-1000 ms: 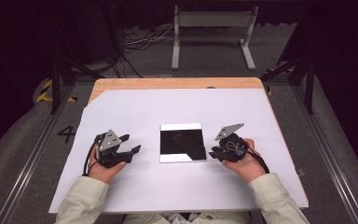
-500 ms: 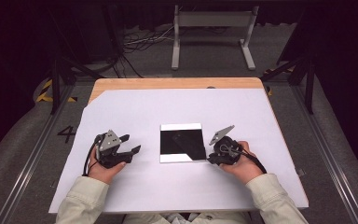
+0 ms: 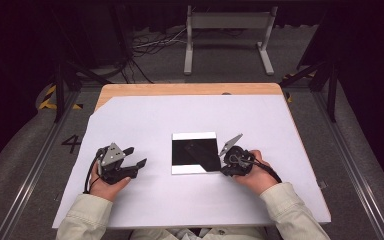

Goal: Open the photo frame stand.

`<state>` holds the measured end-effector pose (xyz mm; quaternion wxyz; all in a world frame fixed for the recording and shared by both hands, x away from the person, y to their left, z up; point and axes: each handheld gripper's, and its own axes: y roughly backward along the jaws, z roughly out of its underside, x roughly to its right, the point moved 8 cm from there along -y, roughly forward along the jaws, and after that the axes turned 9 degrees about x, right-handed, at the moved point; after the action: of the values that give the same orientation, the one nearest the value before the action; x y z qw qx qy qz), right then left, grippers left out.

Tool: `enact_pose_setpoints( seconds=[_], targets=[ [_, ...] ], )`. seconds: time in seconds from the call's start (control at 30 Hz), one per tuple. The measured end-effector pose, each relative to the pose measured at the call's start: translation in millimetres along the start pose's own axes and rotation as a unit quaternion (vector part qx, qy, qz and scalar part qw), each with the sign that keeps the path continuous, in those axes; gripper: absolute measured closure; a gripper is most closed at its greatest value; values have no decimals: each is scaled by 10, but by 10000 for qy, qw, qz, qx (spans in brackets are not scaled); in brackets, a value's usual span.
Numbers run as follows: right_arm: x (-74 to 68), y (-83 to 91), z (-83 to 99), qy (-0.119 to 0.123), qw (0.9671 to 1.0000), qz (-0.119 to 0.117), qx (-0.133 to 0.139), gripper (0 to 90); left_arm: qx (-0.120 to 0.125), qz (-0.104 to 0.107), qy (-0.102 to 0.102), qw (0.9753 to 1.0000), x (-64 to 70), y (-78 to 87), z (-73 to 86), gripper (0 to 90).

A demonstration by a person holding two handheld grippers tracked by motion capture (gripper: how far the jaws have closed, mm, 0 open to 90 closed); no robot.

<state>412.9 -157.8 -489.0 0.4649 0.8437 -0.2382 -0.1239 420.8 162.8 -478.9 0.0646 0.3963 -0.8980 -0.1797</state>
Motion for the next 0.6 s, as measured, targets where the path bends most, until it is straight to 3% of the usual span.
enact_pose_setpoints(
  seconds=[0.27,0.6],
  targets=[
    [-12,5,-7,134,9999,25,-21,900,-20,14,11,10000,5,4,8,361],
    [-16,129,-69,220,9991,65,365,900,-37,21,-21,10000,7,-13,9,360]
  ],
)
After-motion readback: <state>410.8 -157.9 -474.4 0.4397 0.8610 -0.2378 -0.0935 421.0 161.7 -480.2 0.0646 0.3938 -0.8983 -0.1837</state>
